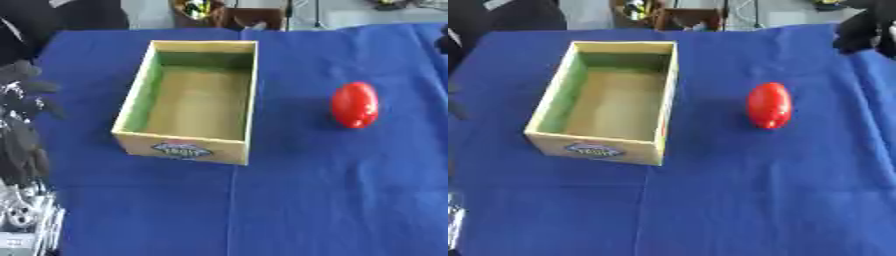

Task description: Pick up objects on the table and place them in the box.

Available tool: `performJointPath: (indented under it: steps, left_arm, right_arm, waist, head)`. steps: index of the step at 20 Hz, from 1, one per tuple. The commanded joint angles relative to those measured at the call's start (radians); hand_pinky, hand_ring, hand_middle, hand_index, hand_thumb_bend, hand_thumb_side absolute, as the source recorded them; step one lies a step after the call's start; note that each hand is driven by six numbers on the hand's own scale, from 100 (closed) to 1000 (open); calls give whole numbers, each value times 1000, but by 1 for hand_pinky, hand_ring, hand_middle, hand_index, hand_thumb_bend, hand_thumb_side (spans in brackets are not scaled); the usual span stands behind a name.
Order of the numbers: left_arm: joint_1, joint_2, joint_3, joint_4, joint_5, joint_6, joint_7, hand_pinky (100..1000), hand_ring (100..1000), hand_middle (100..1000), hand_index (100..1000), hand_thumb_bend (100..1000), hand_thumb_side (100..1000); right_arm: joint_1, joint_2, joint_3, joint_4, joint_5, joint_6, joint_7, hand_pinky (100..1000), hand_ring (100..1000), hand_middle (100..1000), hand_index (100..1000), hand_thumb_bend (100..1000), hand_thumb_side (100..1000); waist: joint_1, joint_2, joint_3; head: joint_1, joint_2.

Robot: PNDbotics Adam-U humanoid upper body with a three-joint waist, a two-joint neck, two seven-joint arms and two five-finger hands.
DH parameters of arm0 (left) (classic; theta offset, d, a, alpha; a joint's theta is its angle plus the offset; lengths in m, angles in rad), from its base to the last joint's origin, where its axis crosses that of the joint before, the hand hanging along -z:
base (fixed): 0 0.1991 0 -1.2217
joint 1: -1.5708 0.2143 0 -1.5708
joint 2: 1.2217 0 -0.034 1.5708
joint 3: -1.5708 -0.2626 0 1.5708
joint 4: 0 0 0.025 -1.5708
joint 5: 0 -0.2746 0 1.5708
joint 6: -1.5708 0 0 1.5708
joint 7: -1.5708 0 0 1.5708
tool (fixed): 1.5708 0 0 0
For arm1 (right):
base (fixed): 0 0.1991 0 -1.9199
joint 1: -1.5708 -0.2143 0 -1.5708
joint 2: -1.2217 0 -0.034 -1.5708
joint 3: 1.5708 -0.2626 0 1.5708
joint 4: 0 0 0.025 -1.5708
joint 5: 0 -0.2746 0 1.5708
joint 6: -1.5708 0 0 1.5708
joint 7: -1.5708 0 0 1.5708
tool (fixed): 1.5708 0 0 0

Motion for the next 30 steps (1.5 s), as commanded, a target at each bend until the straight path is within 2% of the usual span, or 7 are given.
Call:
performJointPath:
  steps: [1, 4, 8, 12, 17, 24, 30]
  left_arm:
    - [0, 9, 3, -18, 1, -1, -3, 276, 523, 576, 682, 100, 933]
    - [1, 8, 2, -18, 2, 0, -5, 276, 524, 577, 682, 100, 933]
    - [4, 8, -1, -18, 4, 1, -9, 276, 524, 577, 682, 100, 933]
    - [8, 9, -4, -18, 6, 2, -12, 277, 524, 577, 683, 100, 932]
    - [11, 10, -6, -18, 9, 4, -15, 277, 524, 577, 683, 100, 931]
    - [15, 10, -9, -18, 12, 6, -19, 276, 524, 578, 683, 100, 930]
    - [18, 9, -10, -18, 13, 7, -22, 276, 525, 578, 683, 100, 930]
  right_arm:
    - [-48, -63, 9, -3, 40, -27, 23, 671, 666, 644, 848, 100, 1000]
    - [-110, -108, 29, 23, 94, -62, 63, 700, 697, 676, 857, 111, 1000]
    - [-202, -165, 65, 75, 181, -104, 135, 739, 736, 722, 863, 215, 1000]
    - [-295, -205, 116, 152, 293, -158, 238, 776, 769, 762, 874, 261, 1000]
    - [-384, -217, 161, 245, 377, -231, 343, 807, 798, 791, 898, 329, 1000]
    - [-494, -210, 210, 390, 461, -334, 484, 849, 834, 825, 925, 492, 1000]
    - [-543, -192, 221, 495, 504, -400, 585, 860, 847, 825, 930, 561, 913]
  waist:
    - [-2, -18, 3]
    - [-3, -20, 5]
    - [-2, -24, 7]
    - [-1, -32, 8]
    - [0, -40, 10]
    - [1, -46, 13]
    - [3, -48, 17]
  head:
    - [-1, -1]
    - [-13, -6]
    - [-28, -9]
    - [-35, -7]
    - [-39, -9]
    - [-46, -15]
    - [-49, -20]
